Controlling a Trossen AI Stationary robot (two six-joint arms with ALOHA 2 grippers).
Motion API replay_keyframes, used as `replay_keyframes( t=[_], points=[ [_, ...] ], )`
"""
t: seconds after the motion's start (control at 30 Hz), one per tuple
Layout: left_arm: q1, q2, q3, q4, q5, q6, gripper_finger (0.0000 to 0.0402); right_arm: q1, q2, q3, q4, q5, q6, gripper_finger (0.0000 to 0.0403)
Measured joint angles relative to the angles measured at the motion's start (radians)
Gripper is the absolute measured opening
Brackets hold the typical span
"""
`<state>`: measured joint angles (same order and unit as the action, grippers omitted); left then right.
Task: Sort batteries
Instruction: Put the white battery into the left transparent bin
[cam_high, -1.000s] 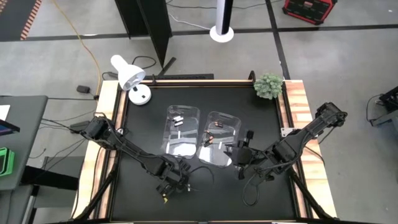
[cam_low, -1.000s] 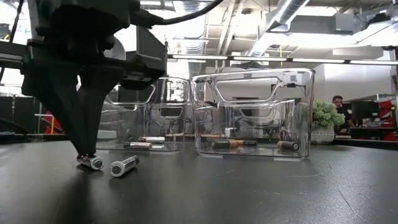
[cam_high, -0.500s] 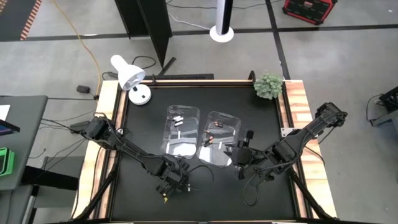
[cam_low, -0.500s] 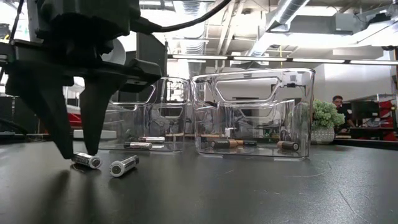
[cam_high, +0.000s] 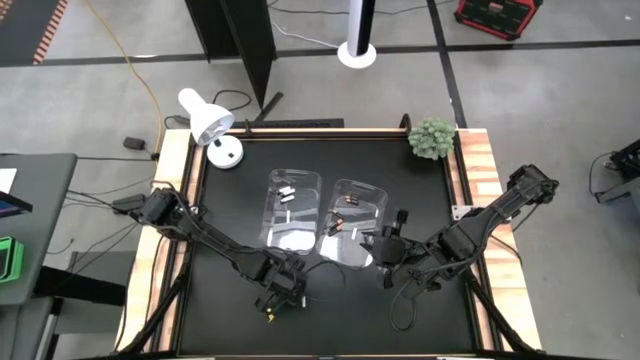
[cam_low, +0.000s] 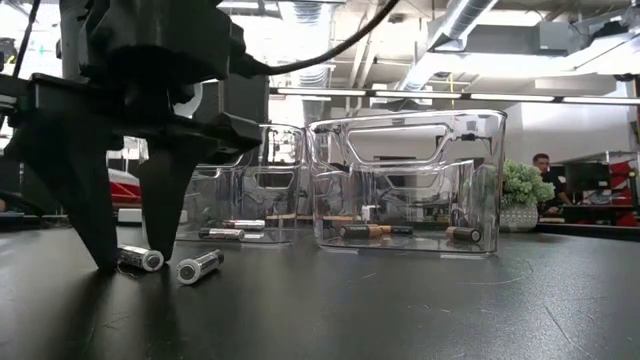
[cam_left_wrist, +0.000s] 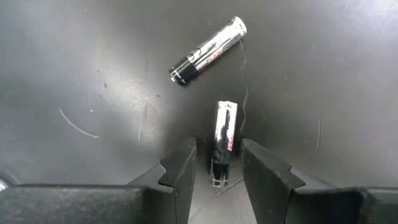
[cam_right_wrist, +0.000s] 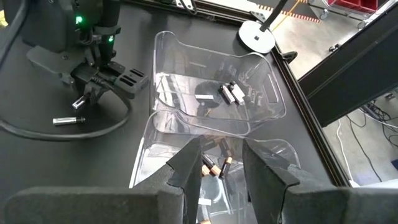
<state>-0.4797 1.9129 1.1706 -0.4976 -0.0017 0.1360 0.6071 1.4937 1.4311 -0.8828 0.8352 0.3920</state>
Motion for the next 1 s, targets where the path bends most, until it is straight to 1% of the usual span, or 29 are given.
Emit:
replay_keyframes(
  t=[0.23,0.5,0.67,1.0],
  points=[
    [0.01,0.012,-0.002,-0.006,0.01,-0.019,0.012,0.0,0.0,0.0,0.0,0.0,-0.001,0.0132],
    [0.013,0.016,-0.003,-0.012,0.015,-0.021,0.0069,-0.002,0.0,0.0,0.001,0.0,-0.002,0.0132],
    [0.013,0.016,-0.004,-0.01,0.014,-0.018,0.0048,-0.008,0.0,0.0,0.001,0.0,-0.002,0.0132],
    [0.013,0.016,-0.005,-0.009,0.009,0.011,0.0037,-0.008,0.0,0.0,0.001,0.0,-0.002,0.0132]
  ],
)
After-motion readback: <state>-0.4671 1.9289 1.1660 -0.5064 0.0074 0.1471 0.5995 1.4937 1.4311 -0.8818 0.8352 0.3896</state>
